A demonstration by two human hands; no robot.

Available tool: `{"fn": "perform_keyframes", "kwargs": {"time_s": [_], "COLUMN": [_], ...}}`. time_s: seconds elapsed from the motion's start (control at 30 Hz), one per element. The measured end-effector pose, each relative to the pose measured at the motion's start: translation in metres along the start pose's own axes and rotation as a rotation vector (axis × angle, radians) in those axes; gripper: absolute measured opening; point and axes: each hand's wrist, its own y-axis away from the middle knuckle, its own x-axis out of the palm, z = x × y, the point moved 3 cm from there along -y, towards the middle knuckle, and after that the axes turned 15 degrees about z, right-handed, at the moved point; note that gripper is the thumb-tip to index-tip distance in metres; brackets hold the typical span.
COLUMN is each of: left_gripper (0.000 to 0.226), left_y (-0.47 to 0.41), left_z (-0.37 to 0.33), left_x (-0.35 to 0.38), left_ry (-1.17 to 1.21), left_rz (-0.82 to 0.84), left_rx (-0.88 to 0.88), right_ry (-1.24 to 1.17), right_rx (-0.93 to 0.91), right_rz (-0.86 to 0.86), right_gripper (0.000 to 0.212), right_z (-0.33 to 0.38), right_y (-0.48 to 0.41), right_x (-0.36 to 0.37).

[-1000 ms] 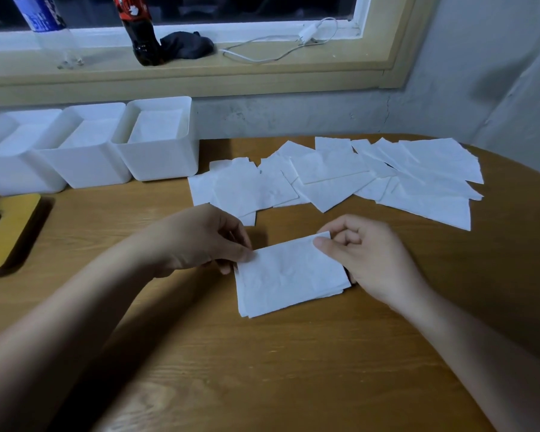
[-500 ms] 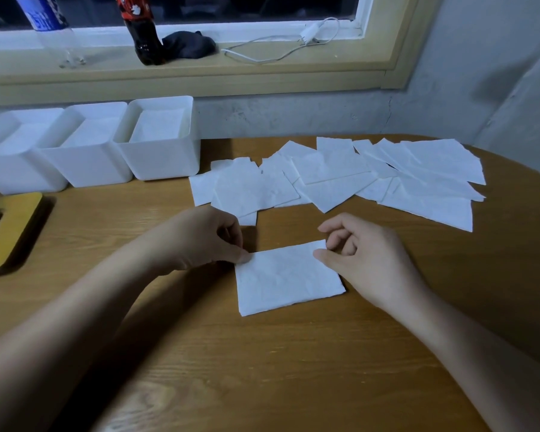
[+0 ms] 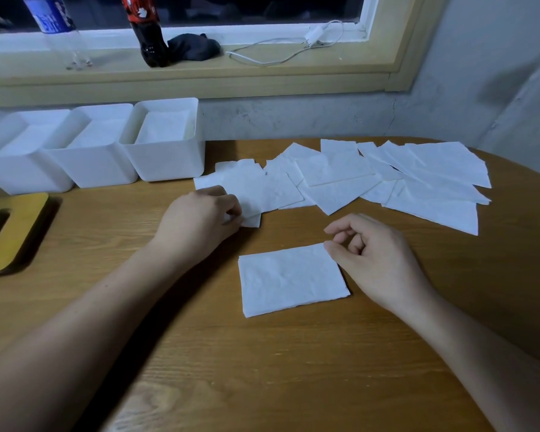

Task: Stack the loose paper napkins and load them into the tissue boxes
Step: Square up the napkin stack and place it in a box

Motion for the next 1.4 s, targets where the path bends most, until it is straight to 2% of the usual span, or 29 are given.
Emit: {"fn": "perform_keyframes", "kwargs": {"time_s": [0.2, 0.47, 0.53, 0.63, 0.7, 0.87, 0.97, 1.03, 1.17, 1.2, 1.3, 1.4], "left_gripper": [0.013, 0.008, 0.013, 0.013, 0.009, 0.016, 0.016, 0.016, 0.021, 0.02, 0.011, 0.032], "left_y": [-0.001, 0.015, 0.019, 0.024, 0.027, 0.031, 0.03, 0.029, 0.029, 0.029, 0.028, 0.026], "left_z": [-0.001, -0.022, -0.031, -0.043, -0.049, -0.055, -0.056, -0.057, -0.059, -0.059, -0.058, -0.054], "left_x": [0.0, -0.022, -0.03, -0.042, -0.049, -0.053, -0.05, -0.048, -0.043, -0.042, -0.04, -0.038], "left_ry": [-0.098, 0.07, 0.149, 0.31, 0.447, 0.805, 0.876, 0.95, 1.11, 1.126, 1.161, 1.059], "left_rz": [-0.042, -0.14, -0.127, -0.092, -0.051, 0.093, 0.132, 0.151, 0.199, 0.22, 0.302, 0.317], "left_rx": [0.001, 0.052, 0.092, 0.14, 0.132, 0.161, 0.145, 0.113, 0.039, 0.026, -0.016, -0.016], "right_ry": [-0.021, -0.035, -0.008, 0.029, -0.022, -0.255, -0.366, -0.392, -0.504, -0.519, -0.526, -0.583], "right_rx": [0.007, -0.006, 0.003, 0.026, 0.044, 0.047, 0.065, 0.072, 0.014, 0.006, 0.037, 0.081], "right_rz": [0.0, -0.041, -0.039, -0.003, 0.017, 0.079, 0.14, 0.172, 0.152, 0.121, 0.049, 0.064], "right_gripper": [0.013, 0.018, 0.029, 0.067, 0.086, 0.099, 0.092, 0.078, 0.026, 0.019, 0.01, 0.008], "right_z": [0.001, 0.004, 0.006, 0.008, 0.008, 0.007, 0.003, 0.003, 0.013, 0.014, 0.015, 0.014], "right_y": [0.0, 0.001, 0.001, 0.001, 0.002, 0.0, -0.004, -0.004, 0.0, 0.002, 0.004, 0.004], "right_x": [0.0, -0.004, -0.006, -0.007, -0.007, -0.006, -0.004, -0.002, -0.003, -0.005, -0.011, -0.012]}}
